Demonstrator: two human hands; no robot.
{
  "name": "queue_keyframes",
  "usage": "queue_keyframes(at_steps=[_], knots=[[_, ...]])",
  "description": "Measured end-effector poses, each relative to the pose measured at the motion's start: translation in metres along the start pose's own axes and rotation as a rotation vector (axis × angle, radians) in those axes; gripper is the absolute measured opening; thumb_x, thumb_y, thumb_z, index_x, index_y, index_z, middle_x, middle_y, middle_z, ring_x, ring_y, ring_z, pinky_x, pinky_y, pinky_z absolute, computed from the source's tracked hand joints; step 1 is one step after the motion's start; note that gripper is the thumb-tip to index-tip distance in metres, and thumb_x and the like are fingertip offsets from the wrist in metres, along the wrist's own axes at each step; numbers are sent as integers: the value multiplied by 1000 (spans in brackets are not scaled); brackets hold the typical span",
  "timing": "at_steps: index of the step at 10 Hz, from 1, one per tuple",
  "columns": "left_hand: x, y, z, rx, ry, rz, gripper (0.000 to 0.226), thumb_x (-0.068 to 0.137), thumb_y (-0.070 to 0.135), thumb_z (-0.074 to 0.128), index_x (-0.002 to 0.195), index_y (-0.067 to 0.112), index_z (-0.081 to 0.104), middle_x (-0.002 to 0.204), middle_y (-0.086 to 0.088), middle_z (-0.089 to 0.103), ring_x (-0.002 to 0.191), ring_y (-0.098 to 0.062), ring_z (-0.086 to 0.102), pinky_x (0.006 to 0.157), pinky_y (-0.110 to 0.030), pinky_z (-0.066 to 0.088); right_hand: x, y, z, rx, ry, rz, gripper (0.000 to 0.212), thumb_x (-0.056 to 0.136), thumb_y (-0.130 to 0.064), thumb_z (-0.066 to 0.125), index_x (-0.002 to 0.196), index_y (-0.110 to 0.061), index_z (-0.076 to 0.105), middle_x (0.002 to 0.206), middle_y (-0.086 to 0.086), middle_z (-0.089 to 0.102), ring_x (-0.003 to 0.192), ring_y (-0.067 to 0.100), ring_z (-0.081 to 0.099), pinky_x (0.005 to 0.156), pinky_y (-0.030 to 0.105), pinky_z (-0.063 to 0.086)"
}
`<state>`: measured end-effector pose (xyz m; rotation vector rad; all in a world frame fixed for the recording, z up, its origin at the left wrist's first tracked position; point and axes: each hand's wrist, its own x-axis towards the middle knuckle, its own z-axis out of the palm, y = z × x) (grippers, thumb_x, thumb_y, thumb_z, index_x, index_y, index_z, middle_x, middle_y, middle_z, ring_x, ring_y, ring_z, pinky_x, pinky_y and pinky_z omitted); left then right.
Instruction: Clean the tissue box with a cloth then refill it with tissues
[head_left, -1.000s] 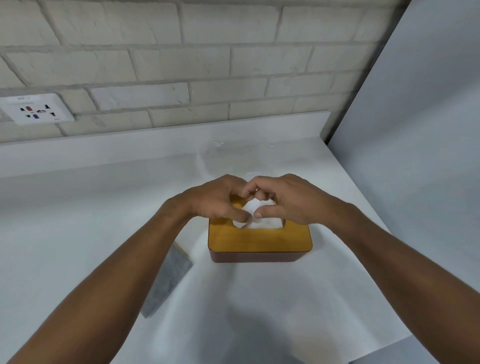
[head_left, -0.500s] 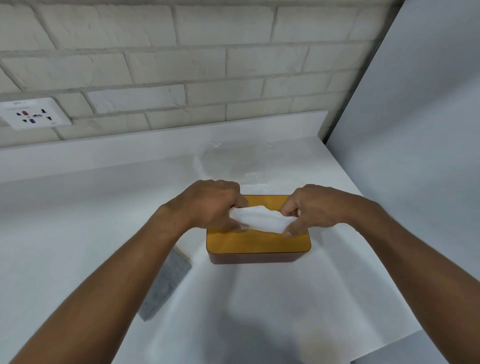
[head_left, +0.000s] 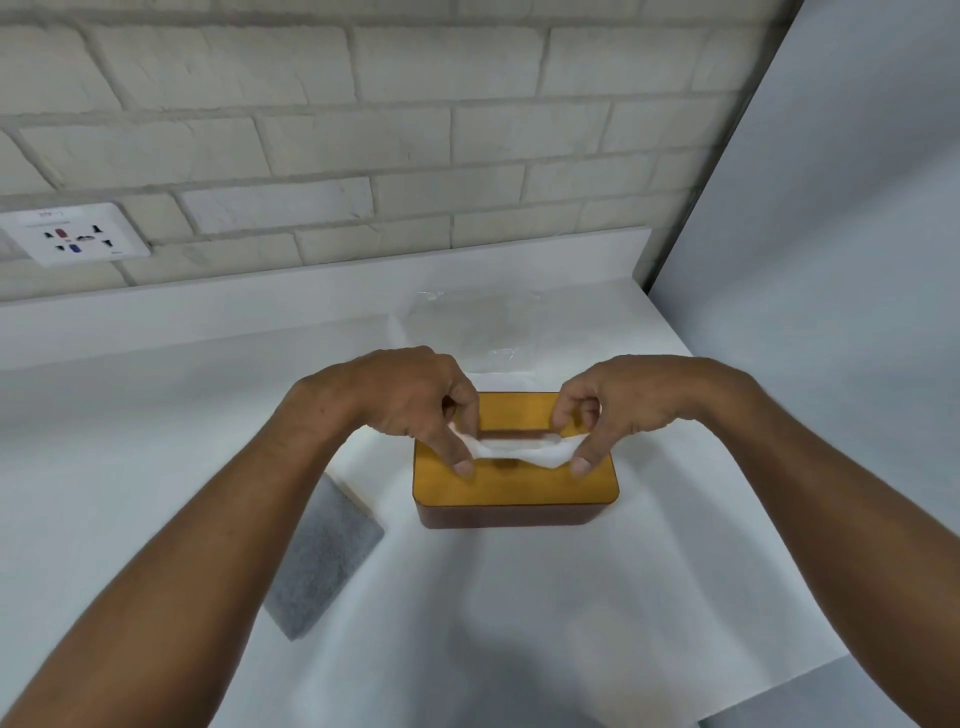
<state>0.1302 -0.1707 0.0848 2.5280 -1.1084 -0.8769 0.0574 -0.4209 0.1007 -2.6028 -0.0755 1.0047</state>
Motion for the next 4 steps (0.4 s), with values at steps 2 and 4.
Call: queue_keyframes(at_steps=[2, 4], knots=[[-3, -2, -13, -21, 259, 61, 53, 74, 87, 58, 86, 38, 76, 60, 22, 60, 61, -6, 55, 63, -29, 43, -3, 2, -12, 179, 143, -73, 46, 69, -64, 74, 107, -38, 68, 93, -2, 63, 90, 14, 59, 79, 26, 42], [11, -7, -29, 39, 587, 80, 33, 96, 60, 60, 90, 31, 73, 74, 9, 68, 69, -11, 60, 65, -32, 49, -2, -4, -27, 212, 452, -132, 24, 81, -52, 74, 95, -33, 72, 80, -9, 58, 71, 6, 52, 65, 22, 39]])
